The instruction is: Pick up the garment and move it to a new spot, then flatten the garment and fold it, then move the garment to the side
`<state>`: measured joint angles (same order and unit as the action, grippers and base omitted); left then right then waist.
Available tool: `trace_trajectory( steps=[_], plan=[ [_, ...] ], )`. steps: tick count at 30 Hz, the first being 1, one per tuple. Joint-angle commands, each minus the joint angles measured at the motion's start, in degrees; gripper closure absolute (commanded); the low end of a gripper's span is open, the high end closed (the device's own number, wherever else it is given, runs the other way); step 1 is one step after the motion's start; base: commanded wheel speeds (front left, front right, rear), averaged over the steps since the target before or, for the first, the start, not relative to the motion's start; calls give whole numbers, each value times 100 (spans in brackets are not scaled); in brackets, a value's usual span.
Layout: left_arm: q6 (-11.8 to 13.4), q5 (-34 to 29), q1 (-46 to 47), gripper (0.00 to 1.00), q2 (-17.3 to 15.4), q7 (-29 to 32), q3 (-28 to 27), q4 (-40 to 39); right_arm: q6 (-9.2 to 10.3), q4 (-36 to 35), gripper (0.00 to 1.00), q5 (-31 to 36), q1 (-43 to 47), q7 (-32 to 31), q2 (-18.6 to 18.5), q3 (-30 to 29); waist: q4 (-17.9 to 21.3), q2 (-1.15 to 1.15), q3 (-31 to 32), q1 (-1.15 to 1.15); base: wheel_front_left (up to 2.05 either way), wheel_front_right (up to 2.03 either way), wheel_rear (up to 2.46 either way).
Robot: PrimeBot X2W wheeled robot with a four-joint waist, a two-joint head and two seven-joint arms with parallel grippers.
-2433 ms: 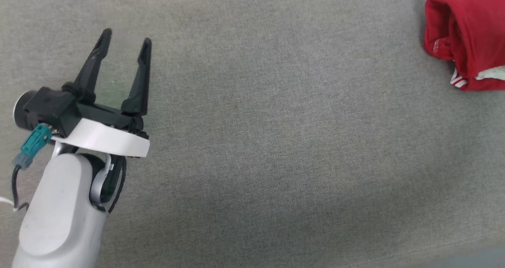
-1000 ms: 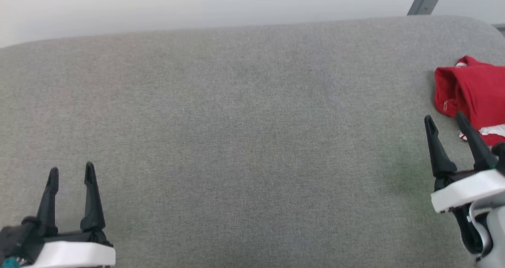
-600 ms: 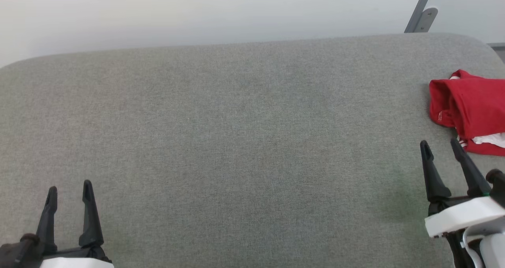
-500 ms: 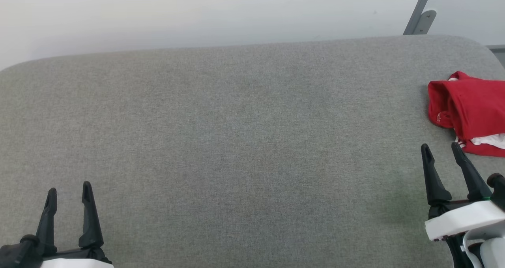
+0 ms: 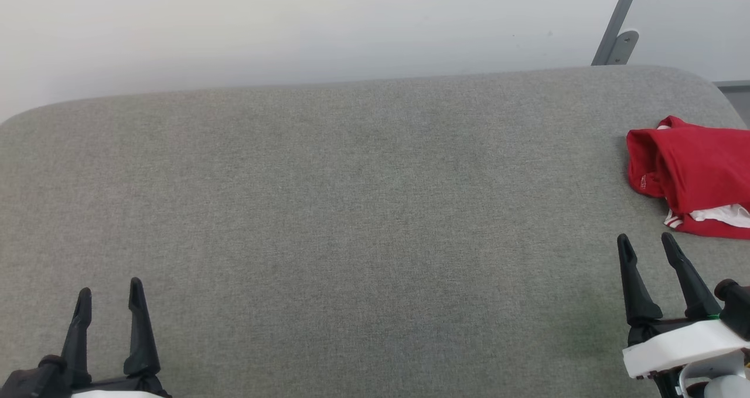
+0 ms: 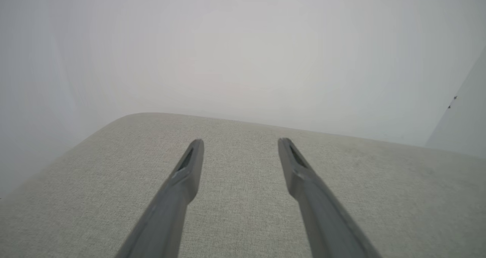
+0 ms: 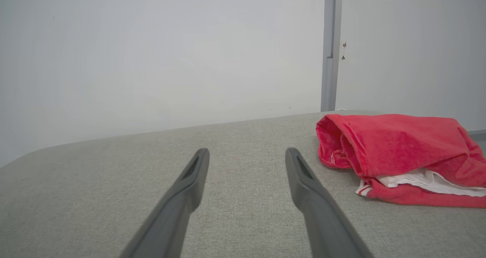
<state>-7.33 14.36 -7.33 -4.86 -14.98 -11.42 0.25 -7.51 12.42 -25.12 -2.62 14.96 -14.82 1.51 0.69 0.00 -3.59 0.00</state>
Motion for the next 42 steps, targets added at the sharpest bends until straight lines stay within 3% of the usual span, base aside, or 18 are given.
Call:
trace_trajectory(
  steps=[1,16,17,20,42],
  plan=[
    [-18,-45,-70,0,17,-26,19,-16,5,-56,0,41,73,18,30,-23,-5,0,20,0,0,0,0],
    [-18,-195,-79,0,52,-26,80,-37,5,-131,0,233,167,17,69,-64,-86,0,134,0,0,0,0],
    [0,-147,-16,100,65,1,87,-21,0,-107,100,229,103,-1,61,-59,-85,0,134,0,0,0,0],
    [2,-99,-15,100,137,30,104,156,0,19,100,203,173,-15,127,-19,-86,0,136,0,0,0,0],
    [-3,2115,382,100,150,624,210,491,1,51,100,-1737,6,-613,422,-244,-83,0,172,0,0,0,0]
  ],
)
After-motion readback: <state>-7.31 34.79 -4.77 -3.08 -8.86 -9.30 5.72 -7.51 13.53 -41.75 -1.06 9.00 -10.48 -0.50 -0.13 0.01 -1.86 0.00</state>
